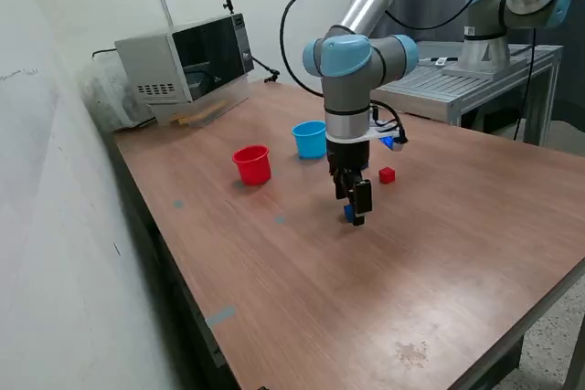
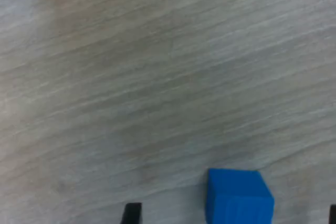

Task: Place red objects in the red bin, and blue objects in the blue bin.

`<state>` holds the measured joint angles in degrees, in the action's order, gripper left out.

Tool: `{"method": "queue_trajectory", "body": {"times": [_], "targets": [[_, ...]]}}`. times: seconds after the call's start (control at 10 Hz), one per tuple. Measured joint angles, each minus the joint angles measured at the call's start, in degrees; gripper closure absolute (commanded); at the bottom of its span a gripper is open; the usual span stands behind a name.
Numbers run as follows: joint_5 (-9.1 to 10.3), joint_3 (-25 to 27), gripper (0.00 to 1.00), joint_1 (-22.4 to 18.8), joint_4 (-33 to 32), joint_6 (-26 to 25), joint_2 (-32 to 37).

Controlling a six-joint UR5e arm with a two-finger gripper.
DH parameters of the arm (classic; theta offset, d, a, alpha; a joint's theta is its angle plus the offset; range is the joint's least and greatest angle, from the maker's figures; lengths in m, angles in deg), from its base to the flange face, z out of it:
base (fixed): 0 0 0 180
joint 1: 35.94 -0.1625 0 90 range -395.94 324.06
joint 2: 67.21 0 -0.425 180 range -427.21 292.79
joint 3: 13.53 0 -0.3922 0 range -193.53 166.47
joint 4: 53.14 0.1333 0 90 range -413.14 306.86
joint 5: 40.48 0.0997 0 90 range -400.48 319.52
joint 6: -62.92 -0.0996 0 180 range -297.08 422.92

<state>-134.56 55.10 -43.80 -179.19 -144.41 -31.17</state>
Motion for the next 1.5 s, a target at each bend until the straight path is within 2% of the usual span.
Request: {"method": "queue_trajectory", "body": {"times": [0.1, 1.1, 1.5], "targets": [[0.01, 0.01, 1.00, -0.03, 0.01, 0.00, 0.00], [0.09, 0.30, 1.00, -0.37, 0.00, 0.15, 0.13], [-0.39, 5.52, 1.00, 1.10, -0.03, 1.70, 6.85]]}}
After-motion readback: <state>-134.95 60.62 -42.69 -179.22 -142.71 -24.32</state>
